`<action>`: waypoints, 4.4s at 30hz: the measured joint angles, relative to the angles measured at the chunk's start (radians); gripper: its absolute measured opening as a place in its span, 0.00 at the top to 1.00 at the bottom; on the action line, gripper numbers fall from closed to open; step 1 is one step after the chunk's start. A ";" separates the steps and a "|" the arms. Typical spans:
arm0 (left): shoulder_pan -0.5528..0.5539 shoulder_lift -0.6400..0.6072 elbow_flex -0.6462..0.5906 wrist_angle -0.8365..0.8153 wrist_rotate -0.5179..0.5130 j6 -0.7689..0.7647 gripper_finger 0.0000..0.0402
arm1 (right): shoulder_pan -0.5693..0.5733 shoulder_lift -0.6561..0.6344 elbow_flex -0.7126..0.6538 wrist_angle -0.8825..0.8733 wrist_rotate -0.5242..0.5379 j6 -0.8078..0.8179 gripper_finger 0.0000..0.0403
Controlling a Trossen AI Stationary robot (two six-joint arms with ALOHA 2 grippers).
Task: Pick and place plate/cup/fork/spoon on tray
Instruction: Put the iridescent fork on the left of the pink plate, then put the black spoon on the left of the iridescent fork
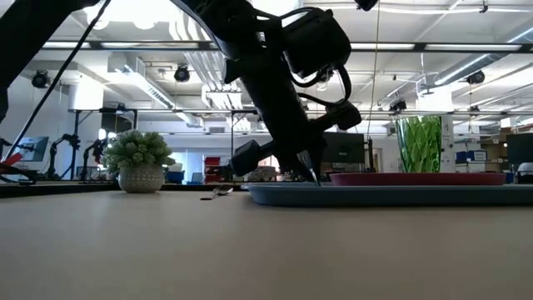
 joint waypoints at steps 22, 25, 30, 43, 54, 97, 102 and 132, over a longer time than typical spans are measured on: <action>0.001 0.005 -0.004 0.003 0.041 0.006 0.89 | 0.000 0.000 0.000 0.000 -0.067 -0.011 0.83; 0.001 0.005 -0.005 0.002 0.041 0.009 0.86 | 0.000 0.000 0.000 0.000 -0.067 -0.011 0.83; 0.005 -0.001 -0.006 -0.001 0.039 0.029 0.84 | 0.000 0.000 0.000 0.000 -0.067 -0.018 0.83; 0.038 -0.162 -0.005 -0.327 0.064 0.139 0.85 | 0.000 -0.007 0.000 -0.005 -0.067 -0.008 0.83; 0.040 -0.161 -0.017 -0.507 0.169 0.089 0.85 | 0.000 -0.018 0.000 -0.002 -0.067 -0.019 0.83; 0.286 -0.169 -0.037 -0.722 0.399 0.273 0.65 | 0.000 -0.018 0.000 -0.014 -0.067 -0.019 0.83; 0.287 -0.169 -0.111 -0.655 0.483 0.263 0.65 | 0.000 -0.018 0.000 -0.016 -0.067 -0.019 0.83; 0.334 -0.178 -0.163 -0.483 0.435 0.272 0.65 | 0.000 -0.018 0.000 -0.019 -0.067 -0.020 0.83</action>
